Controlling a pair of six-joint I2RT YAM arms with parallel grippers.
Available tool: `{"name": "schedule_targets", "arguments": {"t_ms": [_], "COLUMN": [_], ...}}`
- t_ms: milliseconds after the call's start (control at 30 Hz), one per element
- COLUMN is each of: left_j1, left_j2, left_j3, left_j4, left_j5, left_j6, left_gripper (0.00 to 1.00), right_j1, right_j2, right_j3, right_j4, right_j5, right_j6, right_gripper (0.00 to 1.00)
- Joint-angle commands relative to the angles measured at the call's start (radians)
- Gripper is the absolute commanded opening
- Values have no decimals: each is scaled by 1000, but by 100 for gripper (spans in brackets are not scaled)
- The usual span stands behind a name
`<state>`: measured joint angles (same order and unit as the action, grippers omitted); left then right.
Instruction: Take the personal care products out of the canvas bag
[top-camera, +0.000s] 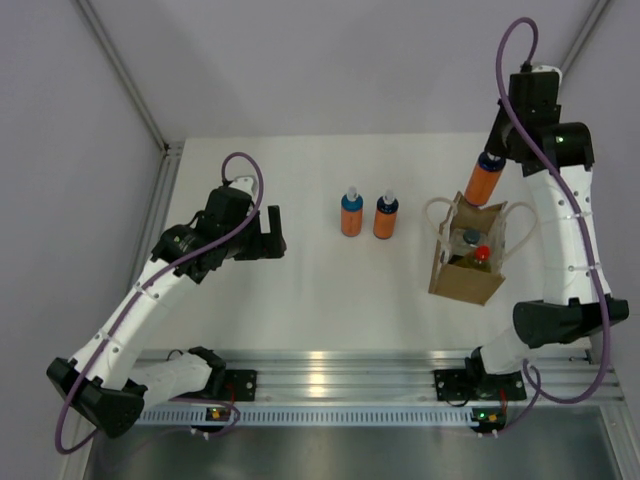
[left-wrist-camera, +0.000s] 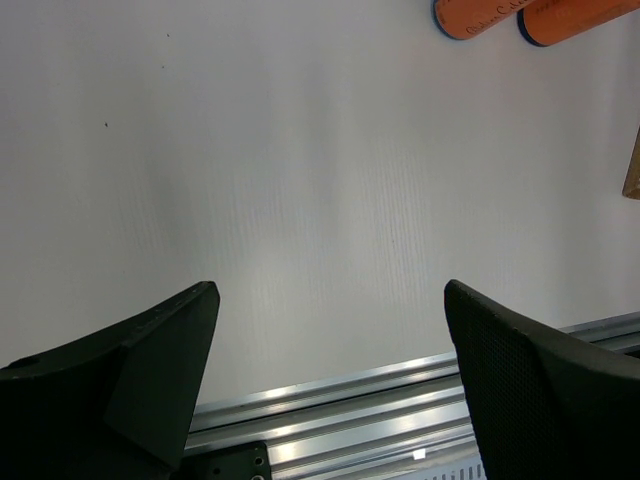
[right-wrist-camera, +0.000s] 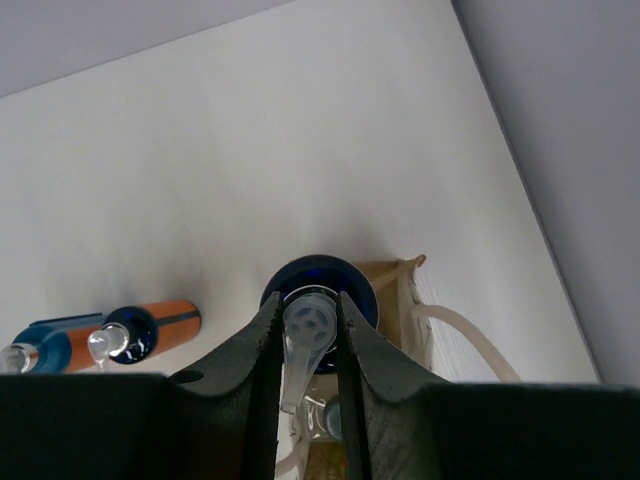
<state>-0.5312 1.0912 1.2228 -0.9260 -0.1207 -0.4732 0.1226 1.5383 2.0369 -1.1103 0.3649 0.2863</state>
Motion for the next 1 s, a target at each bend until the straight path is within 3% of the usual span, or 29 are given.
{"name": "schedule_targets", "arguments": {"t_ms": [0,233,967], "left_j1": [-3,-3,-3], "left_j2": [-19,-42,-67], "left_j3": [17,-3,-25], "left_j4": [36,36,36], "left_j5": [-14,-19,-33], "left_j6": [-5,-12,-16], "left_gripper": [99,98,98], "right_j1": [54,160,400], "right_j2": [31,135,258], "right_j3": [136,275,330], "right_j4": [47,56,198], "right_j5": [-38,-37,-90], "right_j6": [-42,-71,-64], "right_gripper": [0,0,0]}}
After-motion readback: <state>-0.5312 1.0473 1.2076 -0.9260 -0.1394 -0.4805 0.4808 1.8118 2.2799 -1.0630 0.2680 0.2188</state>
